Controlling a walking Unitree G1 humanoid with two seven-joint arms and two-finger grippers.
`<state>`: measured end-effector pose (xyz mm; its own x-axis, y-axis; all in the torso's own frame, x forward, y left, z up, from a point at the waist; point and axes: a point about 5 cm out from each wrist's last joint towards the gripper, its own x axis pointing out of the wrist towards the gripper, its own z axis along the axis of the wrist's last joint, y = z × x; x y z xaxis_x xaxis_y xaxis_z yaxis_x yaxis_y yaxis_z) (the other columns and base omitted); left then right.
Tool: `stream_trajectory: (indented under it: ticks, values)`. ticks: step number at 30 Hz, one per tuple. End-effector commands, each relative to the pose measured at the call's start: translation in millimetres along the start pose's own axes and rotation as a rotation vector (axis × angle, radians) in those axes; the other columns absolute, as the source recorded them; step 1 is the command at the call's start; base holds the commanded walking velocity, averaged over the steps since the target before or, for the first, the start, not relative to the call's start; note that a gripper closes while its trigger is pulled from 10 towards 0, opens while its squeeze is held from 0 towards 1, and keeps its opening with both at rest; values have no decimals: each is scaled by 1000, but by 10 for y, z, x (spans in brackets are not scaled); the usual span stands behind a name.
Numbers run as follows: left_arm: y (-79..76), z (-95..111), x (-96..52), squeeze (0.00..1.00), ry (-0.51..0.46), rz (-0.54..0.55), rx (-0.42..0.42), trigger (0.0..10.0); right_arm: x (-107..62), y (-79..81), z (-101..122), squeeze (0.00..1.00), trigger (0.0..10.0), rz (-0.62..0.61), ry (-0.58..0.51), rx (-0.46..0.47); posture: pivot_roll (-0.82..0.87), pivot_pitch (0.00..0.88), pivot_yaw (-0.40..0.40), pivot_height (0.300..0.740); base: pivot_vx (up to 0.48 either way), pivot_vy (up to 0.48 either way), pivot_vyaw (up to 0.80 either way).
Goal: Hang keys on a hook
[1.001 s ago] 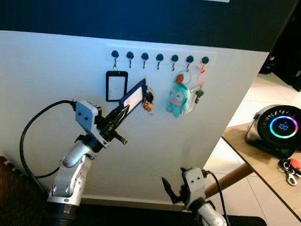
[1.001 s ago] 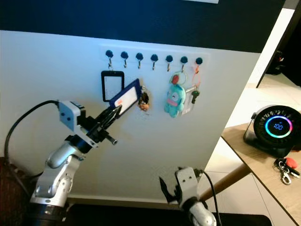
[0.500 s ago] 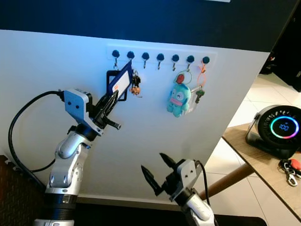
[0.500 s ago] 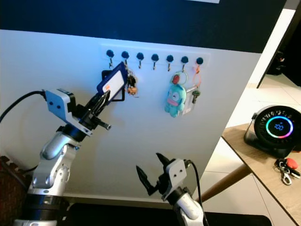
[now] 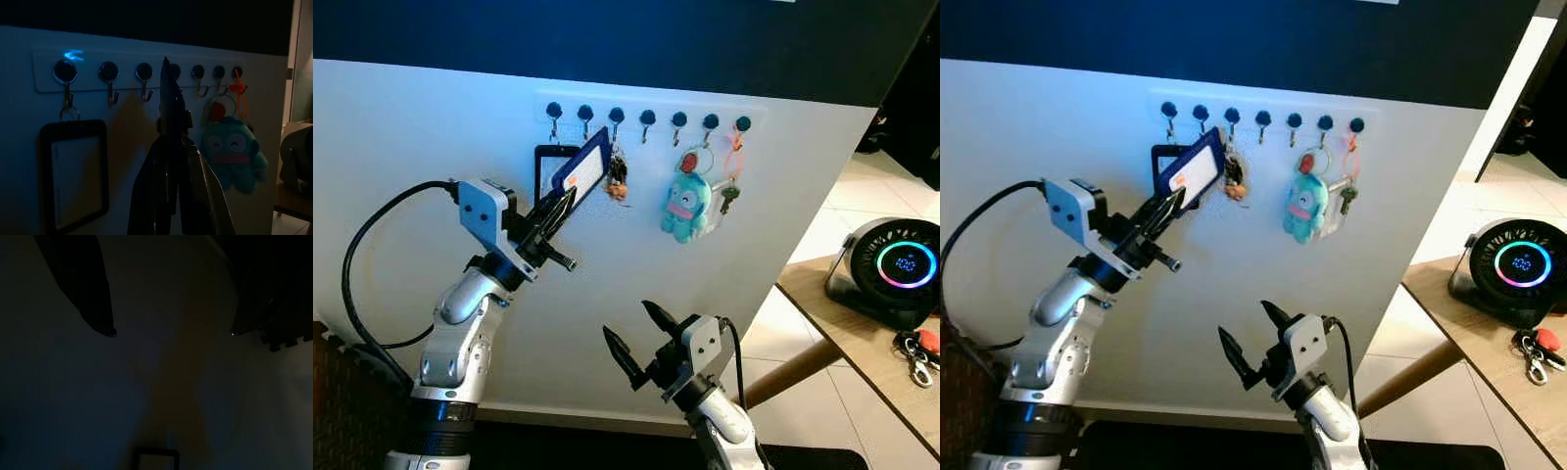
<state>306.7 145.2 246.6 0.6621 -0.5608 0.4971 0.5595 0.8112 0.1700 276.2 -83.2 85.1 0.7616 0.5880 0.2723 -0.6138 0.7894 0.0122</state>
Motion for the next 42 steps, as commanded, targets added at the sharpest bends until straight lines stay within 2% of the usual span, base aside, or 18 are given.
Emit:
stream_trajectory:
  ticks: [1, 11, 26, 32, 42]
  values:
    - [-10, 40, -15, 0, 3, -24, 9, 10000, -37, 0, -27, 0, 10000, -2, 18, 16, 106, 53, -76, 740, 0, 0, 0]
    - [19, 75, 49, 0, -10, -1, 11, 10000, -1, 11, -22, 0, 10000, -6, 21, 25, 106, 46, -75, 740, 0, 0, 0]
    - [-25, 58, 180, 0, -11, -34, 4, 10000, 44, -6, 8, 0, 10000, -29, 10, 34, 104, 49, -63, 740, 0, 0, 0]
    - [-35, 56, 292, 0, -23, -57, -4, 10000, 63, -15, 25, 0, 10000, -37, 4, 35, 99, 52, -54, 740, 0, 0, 0]
    - [-50, 57, 346, 0, -33, -68, -12, 10000, 58, -23, 24, 0, 10000, -51, 4, 41, 101, 53, -50, 740, 0, 0, 0]
